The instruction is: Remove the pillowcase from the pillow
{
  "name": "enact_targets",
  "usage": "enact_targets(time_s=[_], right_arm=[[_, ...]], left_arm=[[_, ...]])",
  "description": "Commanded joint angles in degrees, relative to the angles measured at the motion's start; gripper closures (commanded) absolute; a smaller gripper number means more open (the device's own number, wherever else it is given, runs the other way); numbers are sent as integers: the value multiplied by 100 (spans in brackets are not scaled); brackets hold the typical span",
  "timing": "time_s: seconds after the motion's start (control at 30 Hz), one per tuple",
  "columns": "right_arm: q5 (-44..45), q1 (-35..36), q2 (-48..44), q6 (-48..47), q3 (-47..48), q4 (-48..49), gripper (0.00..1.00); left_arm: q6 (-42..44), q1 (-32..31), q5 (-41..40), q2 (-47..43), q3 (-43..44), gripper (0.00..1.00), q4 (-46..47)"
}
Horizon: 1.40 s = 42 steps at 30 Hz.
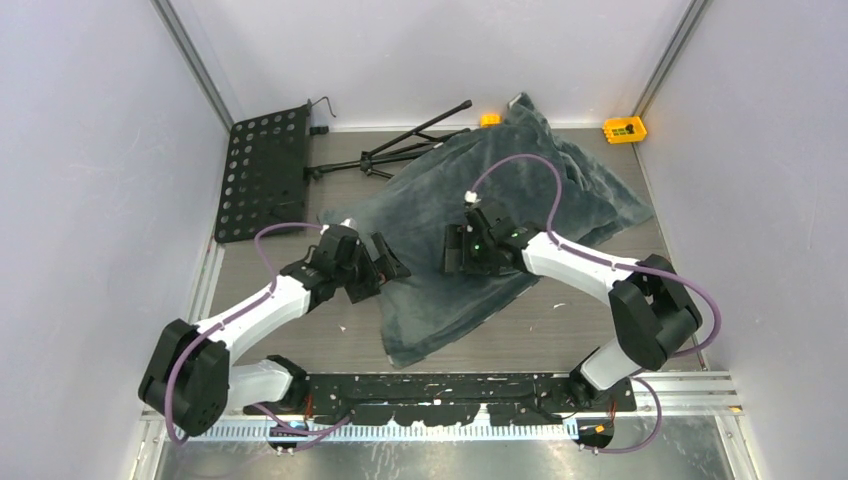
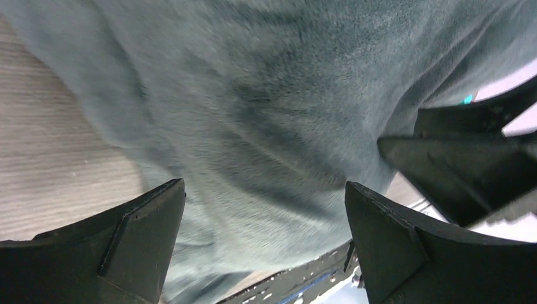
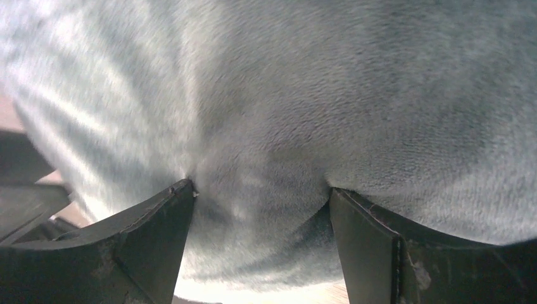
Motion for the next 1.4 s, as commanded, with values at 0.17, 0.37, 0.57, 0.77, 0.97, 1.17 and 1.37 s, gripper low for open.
enact_targets(time_s=[0.17,0.37,0.57,0.77,0.97,1.17,1.37], right_arm=[[-279,360,-650,-254,303,410,17],[117,-431,-1413,-451,478,-480,17],[237,-1643,-2381,-412,146,-661,15],[695,-2810,-2238,-464,198,-980,13],[612,-3972,-1085,-633,864,-727,11],[785,-4235,375,-1172,1958,-1135,2],[15,-4235,1313,-1557,2645,-1259,2]], left_arm=[[234,314,-62,198,42,0,473],[218,315,-119,236,-125,0,575],[97,311,51,761,-185,7,1105],[245,342,38,1157,-143,39,1629],[348,701,29,929,-9,98,1532],[507,839,155,763,285,100,1129],[490,943,300,557,278,100,1067]])
